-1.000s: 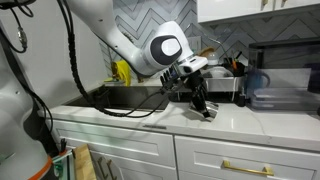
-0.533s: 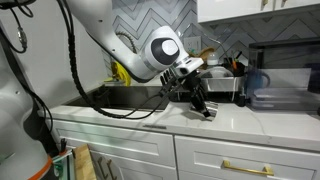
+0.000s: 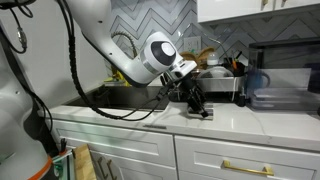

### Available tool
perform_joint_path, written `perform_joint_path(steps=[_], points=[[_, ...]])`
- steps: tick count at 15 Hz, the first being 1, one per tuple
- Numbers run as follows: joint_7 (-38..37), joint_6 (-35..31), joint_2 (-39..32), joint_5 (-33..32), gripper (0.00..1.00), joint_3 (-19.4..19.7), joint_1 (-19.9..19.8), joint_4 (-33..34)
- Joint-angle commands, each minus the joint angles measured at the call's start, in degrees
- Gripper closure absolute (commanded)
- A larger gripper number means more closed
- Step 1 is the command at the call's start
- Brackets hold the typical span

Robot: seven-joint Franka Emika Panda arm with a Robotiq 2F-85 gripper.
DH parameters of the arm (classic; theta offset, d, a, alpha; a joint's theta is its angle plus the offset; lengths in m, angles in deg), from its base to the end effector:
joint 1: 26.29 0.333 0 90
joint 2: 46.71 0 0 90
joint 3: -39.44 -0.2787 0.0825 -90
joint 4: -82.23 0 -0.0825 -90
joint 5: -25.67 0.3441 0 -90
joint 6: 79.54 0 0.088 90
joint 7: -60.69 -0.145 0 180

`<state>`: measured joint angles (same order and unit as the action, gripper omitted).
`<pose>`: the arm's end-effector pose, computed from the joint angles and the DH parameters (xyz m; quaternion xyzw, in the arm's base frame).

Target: Place the silver cup right side up on the countertop

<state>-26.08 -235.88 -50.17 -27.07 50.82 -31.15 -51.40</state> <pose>0.5026 -0.1281 0.2969 0.8401 -0.4584 0.2649 0.1179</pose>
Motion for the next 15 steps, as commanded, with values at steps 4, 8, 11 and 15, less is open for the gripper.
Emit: perform_joint_path(steps=[4,8,11,15], points=[[-4.8,-1.5,-0.2,-2.8,0.44,0.0,0.1,-1.4],[-5.2,-1.6,-0.4,-2.3,0.00,-0.1,0.1,-1.5],[-5.4,-1.6,-0.7,-2.1,0.00,-0.2,0.0,-1.2],[-5.8,-1.8,-0.7,-2.0,0.00,-0.2,0.0,-0.9]])
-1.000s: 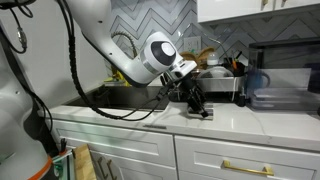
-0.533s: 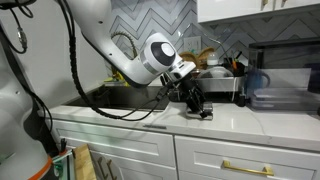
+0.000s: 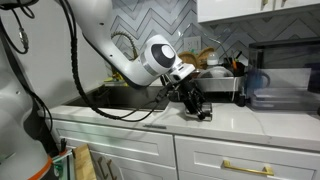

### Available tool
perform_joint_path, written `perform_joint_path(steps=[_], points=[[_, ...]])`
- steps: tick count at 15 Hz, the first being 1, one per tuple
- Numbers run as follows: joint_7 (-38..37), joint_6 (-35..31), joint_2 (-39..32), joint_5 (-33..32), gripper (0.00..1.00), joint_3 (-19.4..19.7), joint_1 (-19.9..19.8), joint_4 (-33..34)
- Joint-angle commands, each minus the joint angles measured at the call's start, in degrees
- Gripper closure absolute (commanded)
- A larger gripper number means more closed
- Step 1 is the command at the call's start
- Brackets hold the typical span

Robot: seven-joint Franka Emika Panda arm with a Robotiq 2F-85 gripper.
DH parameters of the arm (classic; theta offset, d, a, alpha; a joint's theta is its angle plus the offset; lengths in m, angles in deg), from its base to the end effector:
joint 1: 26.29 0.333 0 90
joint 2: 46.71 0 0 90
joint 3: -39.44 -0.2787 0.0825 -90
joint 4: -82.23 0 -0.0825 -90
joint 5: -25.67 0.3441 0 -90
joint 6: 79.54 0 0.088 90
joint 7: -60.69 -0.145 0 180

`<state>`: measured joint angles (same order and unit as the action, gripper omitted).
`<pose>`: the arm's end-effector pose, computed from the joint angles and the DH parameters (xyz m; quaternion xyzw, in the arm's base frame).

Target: Place the silver cup right side up on the countertop

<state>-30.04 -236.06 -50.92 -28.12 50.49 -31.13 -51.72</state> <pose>0.5012 -0.1238 0.2878 0.8311 -0.4763 0.2636 0.1137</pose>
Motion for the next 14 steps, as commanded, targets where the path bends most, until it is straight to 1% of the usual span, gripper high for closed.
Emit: perform_joint_path(steps=[1,6,9,12,14], points=[[-1.6,-1.7,0.1,-0.8,0.00,0.1,-0.1,-0.6],[0.1,-1.7,0.5,1.7,0.00,0.1,-0.4,0.0],[1.3,-1.6,1.2,4.5,0.00,0.1,-0.7,0.8],[2.8,-1.3,1.2,7.9,0.00,0.2,-1.2,2.2],[5.0,-1.0,1.1,11.7,0.00,0.3,-1.7,3.2]])
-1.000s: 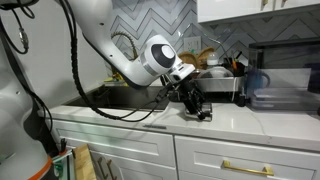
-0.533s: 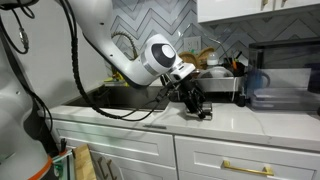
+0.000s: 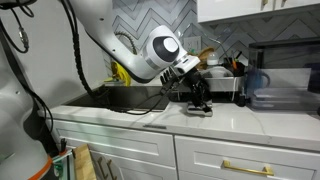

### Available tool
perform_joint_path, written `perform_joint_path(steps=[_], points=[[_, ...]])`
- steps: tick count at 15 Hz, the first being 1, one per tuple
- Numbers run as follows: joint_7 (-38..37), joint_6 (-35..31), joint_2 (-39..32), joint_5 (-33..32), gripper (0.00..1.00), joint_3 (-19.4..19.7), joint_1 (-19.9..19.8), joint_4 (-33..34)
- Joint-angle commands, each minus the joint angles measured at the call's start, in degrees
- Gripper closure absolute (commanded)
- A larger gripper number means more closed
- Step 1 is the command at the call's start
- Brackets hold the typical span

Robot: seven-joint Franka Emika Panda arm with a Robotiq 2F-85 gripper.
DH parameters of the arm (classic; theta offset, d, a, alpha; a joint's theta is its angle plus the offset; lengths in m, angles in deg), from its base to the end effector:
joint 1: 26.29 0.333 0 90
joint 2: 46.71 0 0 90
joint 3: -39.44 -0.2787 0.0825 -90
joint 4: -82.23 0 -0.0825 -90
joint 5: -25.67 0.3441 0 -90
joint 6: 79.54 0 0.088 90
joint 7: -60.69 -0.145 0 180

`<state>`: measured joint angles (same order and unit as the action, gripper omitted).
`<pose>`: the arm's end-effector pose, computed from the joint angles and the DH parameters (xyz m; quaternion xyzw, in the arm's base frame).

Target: Place the silver cup right side up on the countertop

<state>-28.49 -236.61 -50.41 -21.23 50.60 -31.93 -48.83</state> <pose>0.5161 -0.1371 0.3162 0.8049 -0.5184 0.2772 0.0807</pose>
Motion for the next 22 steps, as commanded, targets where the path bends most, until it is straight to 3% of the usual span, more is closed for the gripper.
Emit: perform_joint_path(steps=[1,6,7,14,19,22], points=[[4.3,-0.4,0.5,6.1,0.00,0.3,-1.2,0.9],[16.2,0.9,0.7,22.5,0.00,0.8,-3.5,2.6],[13.6,0.1,0.0,18.6,0.00,0.9,-2.5,2.5],[19.8,0.0,-1.1,26.1,0.00,0.9,-3.7,3.8],[33.9,3.2,-2.1,42.6,0.00,-0.5,-4.0,5.2],[42.6,9.6,-3.5,52.8,0.00,-1.1,-4.3,8.1]])
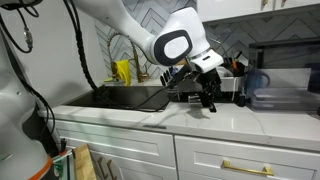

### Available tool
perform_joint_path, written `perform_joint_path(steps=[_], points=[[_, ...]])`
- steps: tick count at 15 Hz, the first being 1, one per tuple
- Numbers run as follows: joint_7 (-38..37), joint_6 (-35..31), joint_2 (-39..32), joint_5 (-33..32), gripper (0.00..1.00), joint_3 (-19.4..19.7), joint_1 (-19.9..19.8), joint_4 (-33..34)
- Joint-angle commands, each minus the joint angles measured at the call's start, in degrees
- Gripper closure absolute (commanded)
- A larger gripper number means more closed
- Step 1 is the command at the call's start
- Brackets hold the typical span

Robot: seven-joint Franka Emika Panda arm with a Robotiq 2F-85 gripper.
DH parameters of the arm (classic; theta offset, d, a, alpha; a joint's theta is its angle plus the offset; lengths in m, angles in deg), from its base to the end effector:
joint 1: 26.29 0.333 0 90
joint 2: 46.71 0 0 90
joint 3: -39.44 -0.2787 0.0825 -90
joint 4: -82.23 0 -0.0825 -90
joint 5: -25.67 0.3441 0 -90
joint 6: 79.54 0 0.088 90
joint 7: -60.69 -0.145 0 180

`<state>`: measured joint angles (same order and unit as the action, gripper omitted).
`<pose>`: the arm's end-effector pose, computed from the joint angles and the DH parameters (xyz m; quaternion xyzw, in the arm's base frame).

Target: Place the silver cup right side up on the countertop

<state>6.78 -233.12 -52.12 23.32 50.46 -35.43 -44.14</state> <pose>0.5219 -0.1905 0.3339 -0.7945 0.5764 -0.1877 0.0348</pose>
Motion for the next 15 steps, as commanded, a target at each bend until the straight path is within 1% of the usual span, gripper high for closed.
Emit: perform_joint_path(steps=[1,3,6,10,15], points=[[9.4,8.8,-2.5,10.5,0.00,-0.8,-0.9,4.8],[11.7,14.0,-4.2,12.5,0.00,-0.2,-1.2,7.9],[14.0,19.5,-6.6,13.7,0.00,0.4,-2.0,12.0],[17.2,25.2,-9.7,16.6,0.00,0.8,-3.4,16.2],[19.2,32.3,-13.0,20.2,0.00,1.1,-4.8,20.2]])
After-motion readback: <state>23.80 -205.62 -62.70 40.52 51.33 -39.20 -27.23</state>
